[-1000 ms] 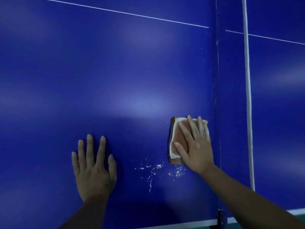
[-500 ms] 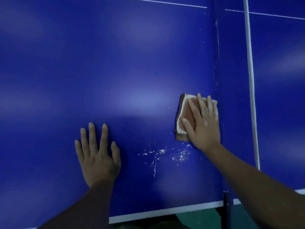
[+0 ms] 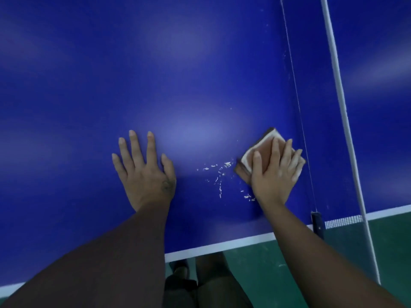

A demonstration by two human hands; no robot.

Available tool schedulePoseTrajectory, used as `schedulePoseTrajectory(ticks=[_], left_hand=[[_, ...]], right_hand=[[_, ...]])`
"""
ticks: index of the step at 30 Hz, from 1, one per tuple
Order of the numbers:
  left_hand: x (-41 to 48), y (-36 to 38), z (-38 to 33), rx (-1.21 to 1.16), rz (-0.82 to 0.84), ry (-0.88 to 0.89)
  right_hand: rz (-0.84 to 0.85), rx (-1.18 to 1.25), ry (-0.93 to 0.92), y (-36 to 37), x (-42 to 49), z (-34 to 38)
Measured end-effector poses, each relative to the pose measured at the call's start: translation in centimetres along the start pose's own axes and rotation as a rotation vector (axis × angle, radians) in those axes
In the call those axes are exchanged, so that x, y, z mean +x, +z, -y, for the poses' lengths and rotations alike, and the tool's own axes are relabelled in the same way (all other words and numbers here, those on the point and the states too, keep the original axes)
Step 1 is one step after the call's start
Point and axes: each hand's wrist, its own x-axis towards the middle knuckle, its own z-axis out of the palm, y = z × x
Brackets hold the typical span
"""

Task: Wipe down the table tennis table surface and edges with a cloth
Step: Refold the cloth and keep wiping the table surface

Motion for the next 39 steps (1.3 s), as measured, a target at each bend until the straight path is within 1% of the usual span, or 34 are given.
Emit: schedulePoseTrajectory(ticks=[3, 5, 7, 9, 11, 13, 16, 18, 20, 23, 25, 27, 29, 30, 32, 35, 37, 39], left_hand=[[-0.1, 0.1, 0.0, -0.01, -0.001, -0.01], [0.1, 0.2, 0.0, -0.007, 0.001, -0.012], [0.1, 0.3, 0.1, -0.012, 0.013, -0.014], [0.1, 0.2, 0.1, -0.008, 0.014, -0.017], [0.2, 0.2, 0.2, -0.013, 0.015, -0.014], [0.2, 0.1, 0.2, -0.016, 0.02, -0.019], [0.2, 0.0, 0.2, -0.021, 0.042, -0.034], [0.1, -0.1, 0.2, -0.024, 0.055, -0.038], [0.1, -0.1, 0.0, -0.016, 0.062, -0.039], [0.1, 0.2, 0.0, 0.0, 0.054, -0.047], [0.1, 0.3, -0.1, -0.002, 0.046, -0.048], [0.2, 0.4, 0.0, 0.011, 0.04, -0.047], [0.2, 0.6, 0.0, 0.017, 0.038, -0.047], [0.2, 0.6, 0.0, 0.018, 0.039, -0.047], [0.1, 0.6, 0.1, 0.005, 0.036, -0.044], [0.2, 0.5, 0.2, -0.009, 0.032, -0.04], [0.2, 0.3, 0.1, -0.011, 0.035, -0.043], [0.2, 0.2, 0.1, -0.007, 0.043, -0.041]], right_hand=[[-0.013, 0.031, 0.115, 0.7, 1.8, 3.5], [-0.01, 0.025, 0.079, 1.2, 2.4, 5.9], [-0.008, -0.001, -0.044, 1.7, 1.7, 7.5], [-0.014, -0.032, -0.207, 2.0, 0.2, 7.9], [-0.018, -0.059, -0.403, 2.0, -2.4, 6.7], [-0.002, -0.037, -0.578, 1.8, -5.6, 4.6], [0.073, -0.033, -0.702, 1.5, -8.6, 2.2], [0.104, -0.028, -0.755, 1.3, -7.3, 1.8], [0.104, -0.012, -0.72, 0.9, -3.6, 2.2], [0.09, 0.01, -0.472, 0.4, 3.4, 4.4], [0.086, 0.04, -0.352, 0.2, 7.4, 6.7], [0.095, 0.058, -0.311, 0.3, 10.0, 9.2], [0.094, 0.007, -0.335, 0.7, 10.5, 11.0], [0.094, -0.025, -0.388, 0.9, 9.9, 11.3], [0.068, -0.074, -0.559, 1.1, 7.4, 10.9], [0.047, -0.041, -0.775, 1.3, 0.7, 7.6], [0.076, -0.004, -0.866, 1.3, -4.4, 4.6], [0.137, -0.001, -0.921, 1.3, -9.0, 1.8]])
